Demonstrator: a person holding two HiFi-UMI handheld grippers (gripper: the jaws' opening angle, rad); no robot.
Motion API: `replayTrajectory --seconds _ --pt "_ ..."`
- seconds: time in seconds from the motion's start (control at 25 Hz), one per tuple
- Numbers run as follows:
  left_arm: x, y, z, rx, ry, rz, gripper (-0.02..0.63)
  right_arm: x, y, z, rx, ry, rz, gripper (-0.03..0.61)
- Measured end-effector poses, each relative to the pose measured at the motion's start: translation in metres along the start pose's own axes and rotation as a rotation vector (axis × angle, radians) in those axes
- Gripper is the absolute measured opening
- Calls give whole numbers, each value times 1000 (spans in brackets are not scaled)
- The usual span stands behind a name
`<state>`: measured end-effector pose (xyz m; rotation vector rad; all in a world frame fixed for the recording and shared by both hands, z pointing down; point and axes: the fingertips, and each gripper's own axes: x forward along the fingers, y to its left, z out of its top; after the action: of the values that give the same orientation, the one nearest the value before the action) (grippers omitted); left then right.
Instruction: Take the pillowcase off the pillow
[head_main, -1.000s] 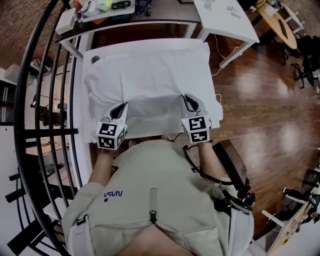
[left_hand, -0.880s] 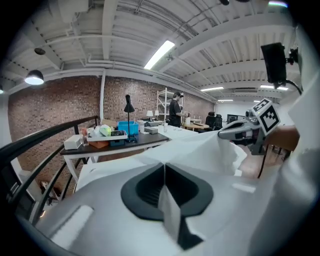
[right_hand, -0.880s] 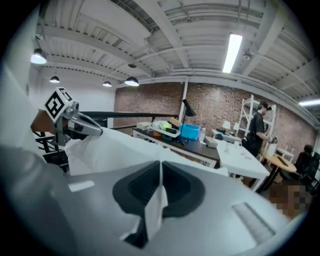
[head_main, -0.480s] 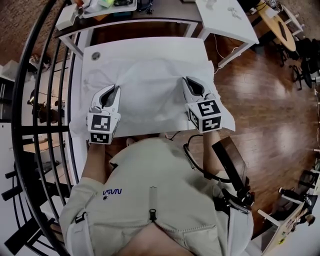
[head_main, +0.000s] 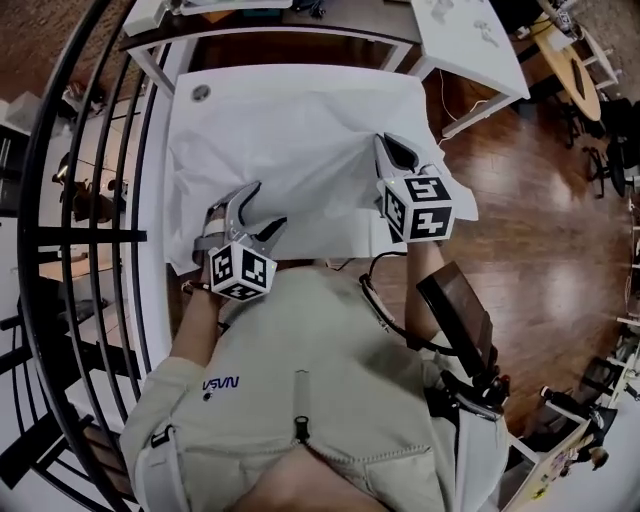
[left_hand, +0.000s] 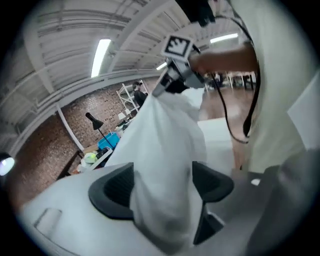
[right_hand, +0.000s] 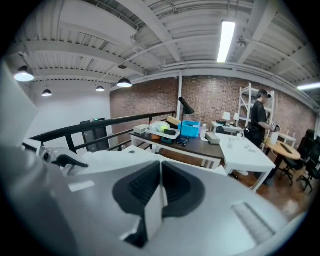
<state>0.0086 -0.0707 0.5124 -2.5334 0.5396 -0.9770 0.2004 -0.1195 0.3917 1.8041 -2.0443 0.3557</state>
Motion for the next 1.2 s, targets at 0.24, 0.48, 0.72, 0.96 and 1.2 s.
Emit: replayTrajectory --seconds 0.24,0.48,0.72,0.96,1.2 --pt "23 18 -11 9 40 62 128 5 -2 -11 -4 -4 -24 8" --pt "9 41 10 -144 -44 30 77 -7 19 -67 -47 -24 46 67" --pt "-1 57 18 -189 -86 -28 72 -12 63 -133 -615 43 -86 443" --pt "1 78 38 -181 -115 -55 66 11 21 -105 -774 15 -259 217" --pt "-26 122 74 -107 -163 -18 61 -25 35 -29 -705 -96 -145 42"
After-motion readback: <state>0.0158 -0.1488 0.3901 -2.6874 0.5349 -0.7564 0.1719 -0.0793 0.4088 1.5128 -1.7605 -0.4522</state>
